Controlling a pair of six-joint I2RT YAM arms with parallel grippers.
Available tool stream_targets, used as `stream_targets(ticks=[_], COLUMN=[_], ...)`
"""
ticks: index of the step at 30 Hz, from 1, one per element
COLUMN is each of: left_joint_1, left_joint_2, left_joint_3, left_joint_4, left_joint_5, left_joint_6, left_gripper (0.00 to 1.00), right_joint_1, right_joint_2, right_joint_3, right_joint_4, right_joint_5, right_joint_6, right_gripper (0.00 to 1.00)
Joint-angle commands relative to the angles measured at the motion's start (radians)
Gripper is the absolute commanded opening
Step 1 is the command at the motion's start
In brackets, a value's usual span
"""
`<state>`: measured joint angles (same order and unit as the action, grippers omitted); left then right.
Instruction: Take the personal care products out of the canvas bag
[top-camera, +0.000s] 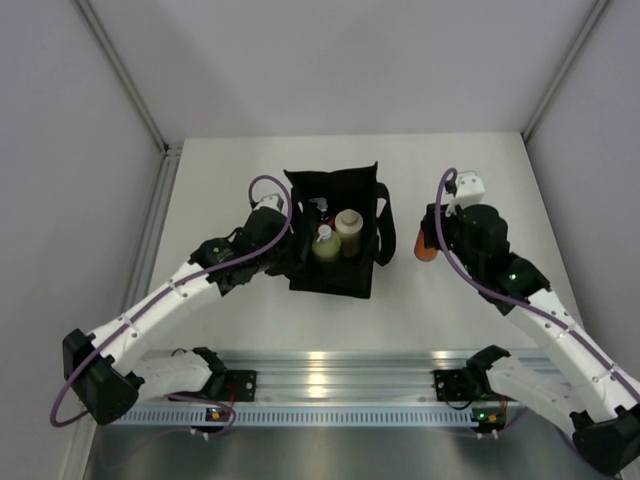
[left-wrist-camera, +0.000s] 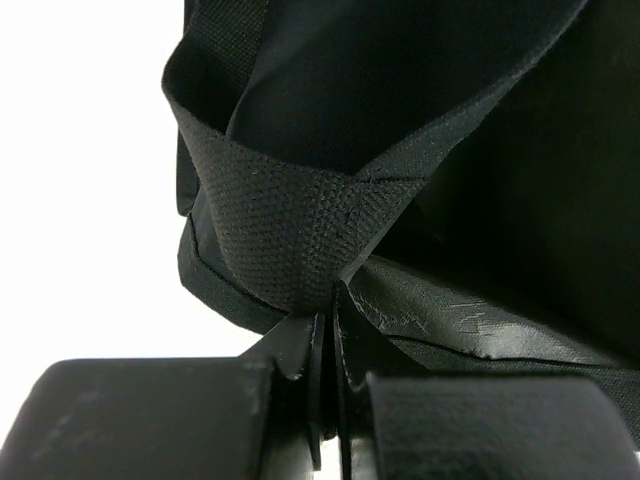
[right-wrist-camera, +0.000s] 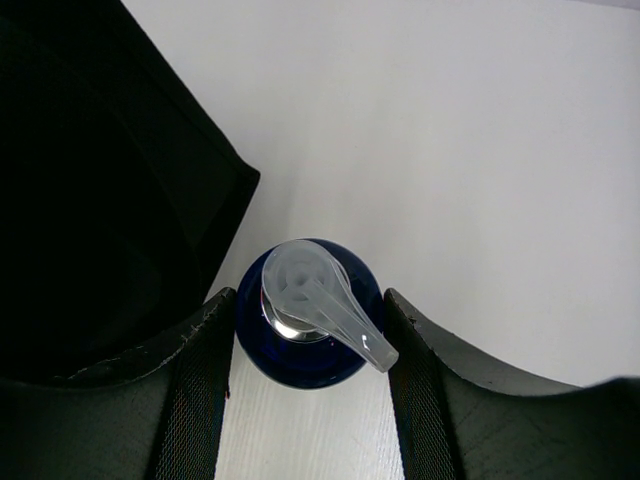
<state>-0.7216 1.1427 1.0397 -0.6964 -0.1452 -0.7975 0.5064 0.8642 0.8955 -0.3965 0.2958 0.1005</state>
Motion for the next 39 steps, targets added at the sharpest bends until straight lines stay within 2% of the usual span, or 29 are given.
stream_targets(ticks=[1,16,26,27,28,29,31,32,33,39], left_joint_1=[0.004,0.004,0.004,0.004,0.004,0.004,0.004,0.004,0.004,0.004], left_joint_2=[0.019,0.049,0.078,0.080,0.081,0.081,0.088,0.088,0.088,0.084], left_joint_3=[0.028,0.074,0.108,0.111,0.112,0.114,0.121,0.125,0.128,0.126], left_joint_4=[-0.009,-0.015,-0.038,-0.038,-0.038,-0.038,-0.038,-0.040,-0.040,-0.045], left_joint_5=[-0.027,0.002,0.001,0.002,0.006,0.006,0.010,0.010,0.010,0.013], left_joint_6=[0.034,0.055,0.098,0.099,0.100,0.103,0.106,0.110,0.110,0.109], left_gripper=[0.00,0.00,0.00,0.00,0.00,0.00,0.00,0.00,0.00,0.00], right_joint_1=[-0.025,-0.045,-0.045,-0.045,-0.045,-0.045,-0.045,-0.045,-0.045,-0.045], right_joint_2=[-0.047,-0.096,-0.174,-0.180,-0.189,-0.194,-0.202,-0.203,-0.203,-0.191], right_joint_3=[-0.027,-0.335,-0.486,-0.492,-0.494,-0.498,-0.498,-0.495,-0.491,-0.452], right_joint_4=[0.254,0.533,0.581,0.578,0.571,0.567,0.555,0.550,0.547,0.510], right_joint_5=[-0.017,-0.037,-0.034,-0.032,-0.030,-0.030,-0.027,-0.027,-0.027,-0.044], right_joint_6=[0.008,0.044,0.071,0.077,0.080,0.084,0.085,0.084,0.079,0.065], right_gripper=[0.00,0.00,0.00,0.03,0.11,0.35,0.43,0.55,0.61,0.72])
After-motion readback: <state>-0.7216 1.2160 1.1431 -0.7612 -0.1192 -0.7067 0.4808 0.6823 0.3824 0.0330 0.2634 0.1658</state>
